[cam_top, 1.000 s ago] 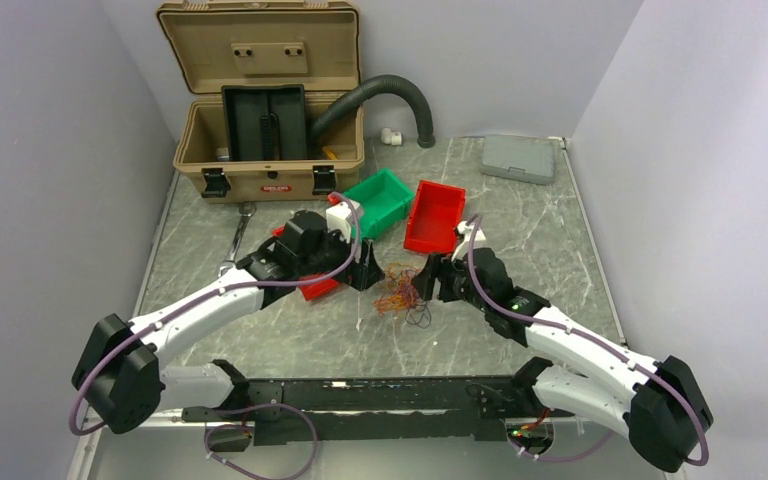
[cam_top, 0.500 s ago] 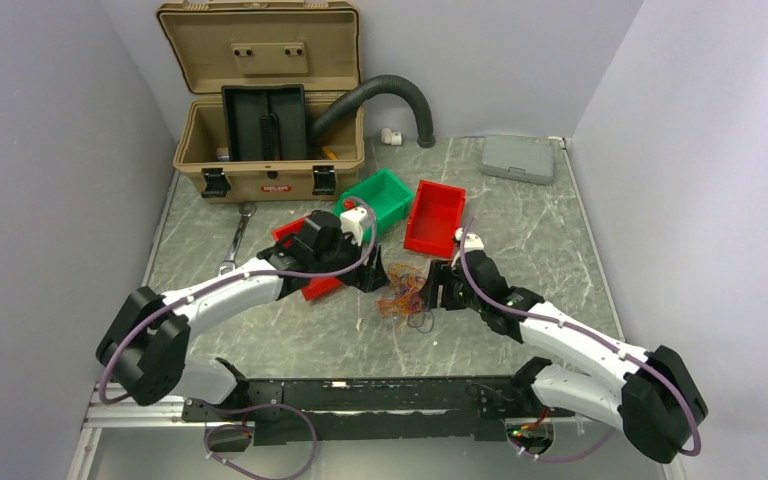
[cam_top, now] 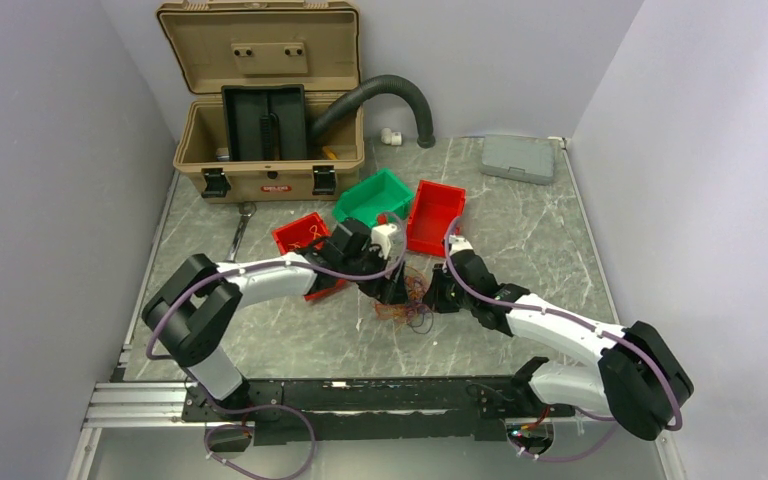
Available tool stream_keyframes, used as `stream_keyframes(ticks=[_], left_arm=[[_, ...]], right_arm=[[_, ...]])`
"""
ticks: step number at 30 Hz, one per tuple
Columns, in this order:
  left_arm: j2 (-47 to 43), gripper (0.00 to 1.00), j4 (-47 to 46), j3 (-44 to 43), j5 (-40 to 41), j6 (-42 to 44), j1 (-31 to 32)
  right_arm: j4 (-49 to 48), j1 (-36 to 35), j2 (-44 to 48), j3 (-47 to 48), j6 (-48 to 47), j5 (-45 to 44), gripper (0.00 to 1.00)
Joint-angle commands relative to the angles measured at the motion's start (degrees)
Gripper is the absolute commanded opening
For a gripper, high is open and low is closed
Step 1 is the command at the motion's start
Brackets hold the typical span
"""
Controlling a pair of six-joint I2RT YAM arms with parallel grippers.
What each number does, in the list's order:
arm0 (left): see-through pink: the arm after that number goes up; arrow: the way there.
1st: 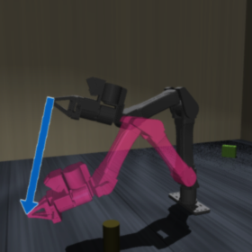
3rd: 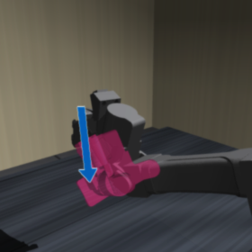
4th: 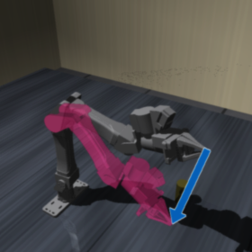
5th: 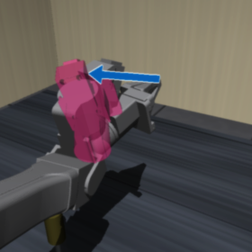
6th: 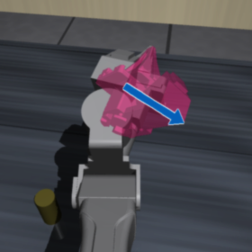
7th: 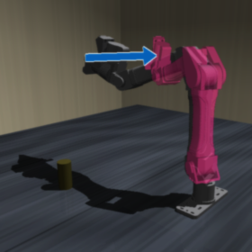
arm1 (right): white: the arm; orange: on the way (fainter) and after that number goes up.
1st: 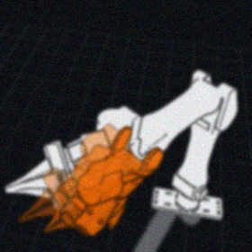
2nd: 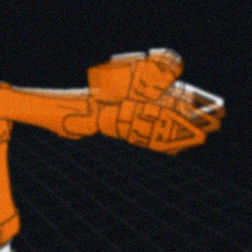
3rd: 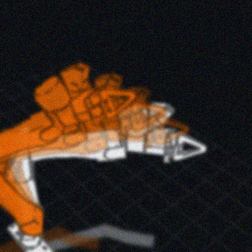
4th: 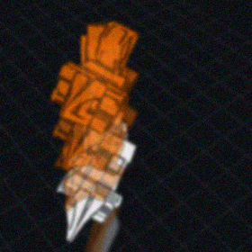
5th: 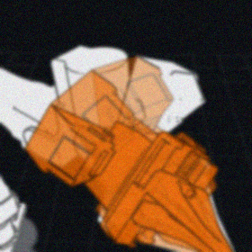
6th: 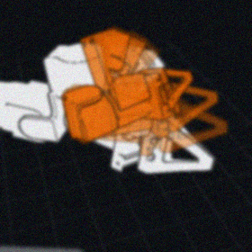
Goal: Untangle the cables
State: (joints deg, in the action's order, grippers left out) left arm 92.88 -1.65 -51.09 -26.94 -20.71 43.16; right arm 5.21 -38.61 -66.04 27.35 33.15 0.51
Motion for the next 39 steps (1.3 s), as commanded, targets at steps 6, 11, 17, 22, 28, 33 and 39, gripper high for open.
stream_keyframes(ticks=[6,11,17,22,28,33,39], left_arm=[[4.9,0.43,-6.2,-2.1,-3.6,-2.4,2.7],[0.3,0.00,-4.5,2.1,2.6,-2.4,0.7],[-8.6,0.00,-3.8,8.5,6.9,-4.7,-4.7],[-16.7,0.00,-4.3,13.2,12.1,-7.5,-6.6],[-22.7,0.00,-5.0,15.4,12.6,-7.7,-6.9],[-22.6,0.00,-3.4,13.7,10.9,-6.2,-6.7],[-22.7,0.00,-2.4,12.1,9.6,-4.8,-5.8]], right_arm=[[-1.7,0.0,2.4,1.9,1.8,-0.5,0.00],[9.9,0.1,5.0,5.0,6.2,-16.7,0.00],[31.2,1.0,8.7,8.6,21.3,-41.5,0.00],[44.1,2.0,13.7,9.1,36.2,-51.4,0.00],[29.3,2.3,23.6,4.3,20.4,-42.5,0.01],[21.3,2.3,25.9,3.2,9.3,-30.7,0.57],[16.7,2.4,25.5,4.0,1.2,-20.6,0.78]])
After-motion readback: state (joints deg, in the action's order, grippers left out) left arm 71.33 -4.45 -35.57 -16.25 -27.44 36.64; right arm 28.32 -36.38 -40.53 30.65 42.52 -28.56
